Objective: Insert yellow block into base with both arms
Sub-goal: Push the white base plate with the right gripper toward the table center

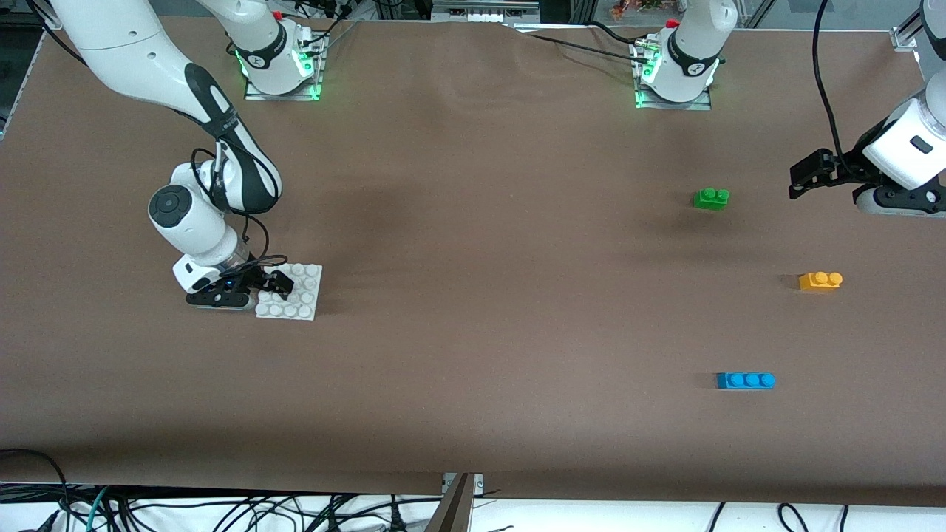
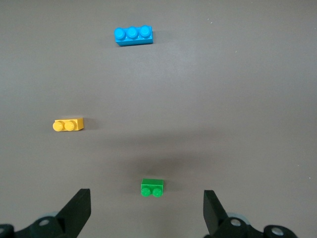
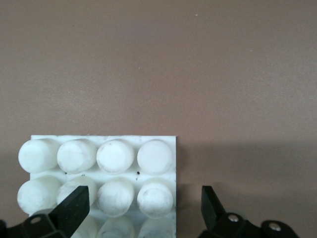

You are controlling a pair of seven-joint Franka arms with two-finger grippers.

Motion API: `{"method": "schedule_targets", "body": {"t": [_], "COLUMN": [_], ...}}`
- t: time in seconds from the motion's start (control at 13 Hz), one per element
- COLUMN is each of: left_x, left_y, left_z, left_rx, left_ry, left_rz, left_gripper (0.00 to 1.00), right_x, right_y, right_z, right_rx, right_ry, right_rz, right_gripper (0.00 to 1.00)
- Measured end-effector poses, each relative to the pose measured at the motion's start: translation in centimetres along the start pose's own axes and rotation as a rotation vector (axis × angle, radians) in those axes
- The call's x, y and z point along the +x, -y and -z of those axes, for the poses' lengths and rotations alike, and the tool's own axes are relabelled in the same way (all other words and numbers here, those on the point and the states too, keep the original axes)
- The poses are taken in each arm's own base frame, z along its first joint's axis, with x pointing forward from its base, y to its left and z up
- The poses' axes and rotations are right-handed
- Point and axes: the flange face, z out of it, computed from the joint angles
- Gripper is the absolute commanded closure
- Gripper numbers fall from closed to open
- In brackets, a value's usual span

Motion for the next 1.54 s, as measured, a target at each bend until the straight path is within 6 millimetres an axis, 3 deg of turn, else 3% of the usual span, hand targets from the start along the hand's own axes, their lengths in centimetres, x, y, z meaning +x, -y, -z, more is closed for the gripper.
{"method": "schedule_targets", "body": {"t": [0.38, 0.85, 1.54], "left_x": [0.0, 0.0, 0.0], "left_y": [0.0, 0.0, 0.0], "left_z": [0.0, 0.0, 0.0], "left_rx": [0.000, 0.000, 0.000], "left_ry": [0.000, 0.000, 0.000], "left_rz": [0.000, 0.000, 0.000], "left_gripper": [0.00, 0.00, 0.00], "right_x": [0.0, 0.4, -0.3], "right_y": [0.1, 0.6, 4.8], "right_z": [0.1, 0.4, 0.5], "right_rx": [0.000, 0.000, 0.043], "right_ry": [0.007, 0.030, 0.049], "right_rz": [0.002, 0.007, 0.025], "right_gripper": [0.22, 0.23, 0.23]}}
